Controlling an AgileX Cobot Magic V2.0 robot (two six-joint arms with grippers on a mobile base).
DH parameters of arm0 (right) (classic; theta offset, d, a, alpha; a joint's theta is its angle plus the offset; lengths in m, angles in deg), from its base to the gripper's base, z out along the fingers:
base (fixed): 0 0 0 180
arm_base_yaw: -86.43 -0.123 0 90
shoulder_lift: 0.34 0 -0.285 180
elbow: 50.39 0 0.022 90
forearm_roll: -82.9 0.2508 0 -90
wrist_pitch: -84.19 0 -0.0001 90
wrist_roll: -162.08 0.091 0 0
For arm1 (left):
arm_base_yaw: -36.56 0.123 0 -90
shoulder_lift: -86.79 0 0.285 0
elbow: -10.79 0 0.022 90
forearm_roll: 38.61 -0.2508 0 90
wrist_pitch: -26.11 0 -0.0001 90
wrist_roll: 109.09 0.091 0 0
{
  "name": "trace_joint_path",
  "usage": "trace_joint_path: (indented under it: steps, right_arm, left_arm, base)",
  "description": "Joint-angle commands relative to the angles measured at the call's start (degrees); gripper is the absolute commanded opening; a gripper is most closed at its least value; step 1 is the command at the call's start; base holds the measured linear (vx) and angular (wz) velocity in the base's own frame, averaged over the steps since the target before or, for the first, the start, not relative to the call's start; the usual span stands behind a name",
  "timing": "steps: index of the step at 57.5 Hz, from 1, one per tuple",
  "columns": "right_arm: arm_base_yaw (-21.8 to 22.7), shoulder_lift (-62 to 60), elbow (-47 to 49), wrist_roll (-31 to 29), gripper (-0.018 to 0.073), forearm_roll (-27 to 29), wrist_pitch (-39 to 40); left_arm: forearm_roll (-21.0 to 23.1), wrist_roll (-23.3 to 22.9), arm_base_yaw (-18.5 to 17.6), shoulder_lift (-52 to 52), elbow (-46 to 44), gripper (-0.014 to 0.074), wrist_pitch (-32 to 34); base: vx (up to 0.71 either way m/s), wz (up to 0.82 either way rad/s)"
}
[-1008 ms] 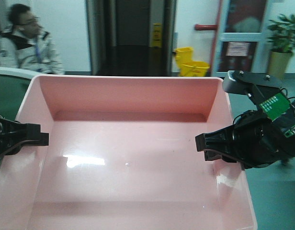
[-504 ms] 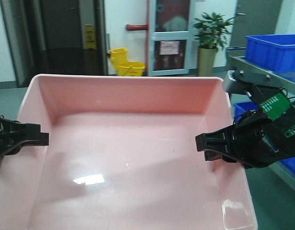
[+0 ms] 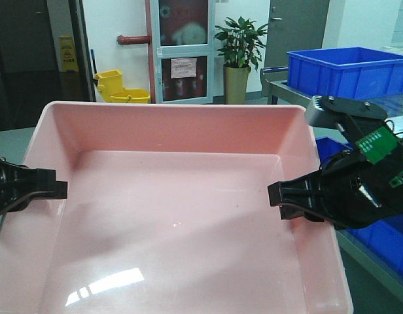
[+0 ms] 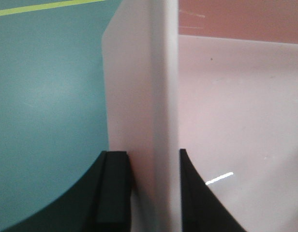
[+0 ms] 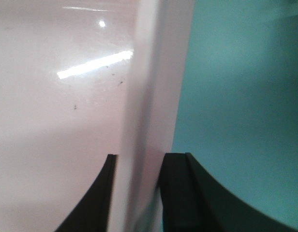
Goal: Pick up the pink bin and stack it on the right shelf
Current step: 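Hold the pink bin with both grippers while the base drives to the table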
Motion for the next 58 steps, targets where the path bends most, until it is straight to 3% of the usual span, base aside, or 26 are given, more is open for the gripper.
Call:
trace_joint_path:
  steps: [1, 38, 58]
  right_arm:
    - [0.3, -1.3, 1.8, 0.1, -0.0008, 0.8, 4.2]
    - [0.3, -1.3, 1.8, 0.1, -0.0008, 0.8, 4.2]
    - [0.3, -1.3, 1.8, 0.1, -0.0008, 0.8, 4.2]
  left_arm:
    - [7.6, -1.0, -0.9, -2.0, -2.7, -0.0001, 5.6]
    - [7.6, -1.0, -0.9, -2.0, -2.7, -0.0001, 5.6]
    - [7.6, -1.0, -0.9, -2.0, -2.7, -0.0001, 5.7]
  base:
    - [0.42, -0.03]
    - [0.49, 0.09]
    - [0.48, -0.31]
